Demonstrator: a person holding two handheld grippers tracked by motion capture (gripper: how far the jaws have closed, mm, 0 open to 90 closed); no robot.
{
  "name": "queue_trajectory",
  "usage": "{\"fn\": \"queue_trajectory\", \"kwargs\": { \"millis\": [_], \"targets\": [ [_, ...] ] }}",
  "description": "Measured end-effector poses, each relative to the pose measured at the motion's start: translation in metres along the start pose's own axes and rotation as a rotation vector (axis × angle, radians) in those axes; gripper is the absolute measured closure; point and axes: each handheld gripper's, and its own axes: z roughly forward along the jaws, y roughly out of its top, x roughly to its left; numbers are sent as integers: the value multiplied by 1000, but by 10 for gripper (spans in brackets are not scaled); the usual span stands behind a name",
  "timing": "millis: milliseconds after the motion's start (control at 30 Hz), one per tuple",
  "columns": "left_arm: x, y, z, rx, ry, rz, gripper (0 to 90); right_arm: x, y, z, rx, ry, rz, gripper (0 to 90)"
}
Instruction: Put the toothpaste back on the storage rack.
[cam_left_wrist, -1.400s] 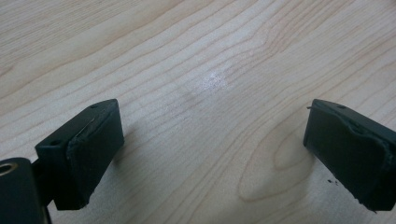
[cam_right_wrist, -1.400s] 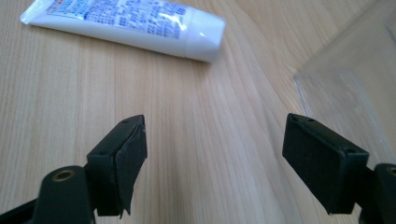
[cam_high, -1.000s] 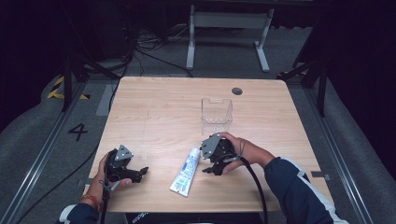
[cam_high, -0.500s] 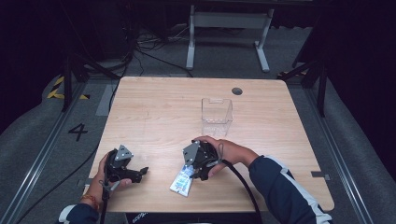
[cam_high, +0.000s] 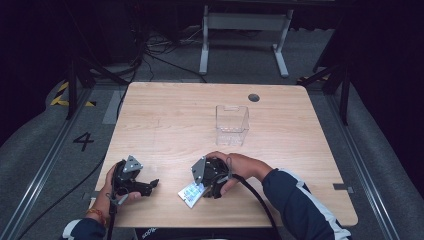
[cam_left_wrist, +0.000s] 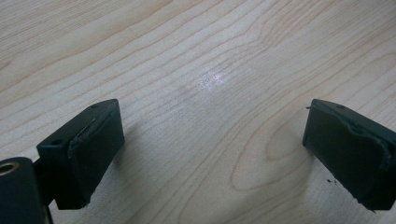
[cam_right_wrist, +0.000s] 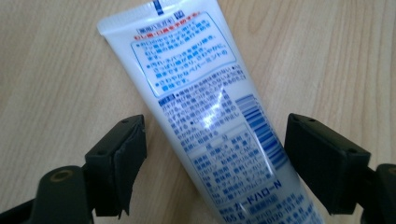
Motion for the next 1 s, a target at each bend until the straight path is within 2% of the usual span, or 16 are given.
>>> {"fn": "queue_trajectory", "kwargs": {
  "millis": [67, 200, 333, 433, 600, 700, 800, 867, 933, 1000],
  "targets": [
    [0, 0, 0, 0, 0, 0, 58, -1, 0, 0, -16, 0, 26, 276],
    [0, 0, 0, 1, -7, -4, 59, -1, -5, -5, 5, 16, 44, 450],
    [0, -1, -1, 3, -3, 1, 59, 3, -14, -10, 22, 43, 63, 477],
    [-1, -1, -1, 4, -6, -5, 58, 5, -19, -13, 28, 46, 80, 489],
    [0, 0, 0, 5, -15, 2, 58, 8, -38, -23, 26, 48, 144, 534],
    [0, 0, 0, 5, -15, 6, 58, 11, -49, -29, 39, 36, 185, 553],
    [0, 0, 0, 7, -23, -4, 56, 14, -57, -33, 15, 0, 197, 593],
    [-1, 0, 1, 6, -23, -6, 55, 17, -62, -35, 0, -10, 227, 611],
    [1, 1, 1, 4, -21, 19, 55, 20, -66, -38, 1, -25, 237, 621],
    [1, 1, 1, 4, -23, 24, 54, 22, -70, -40, -6, -37, 250, 628]
  ]
}}
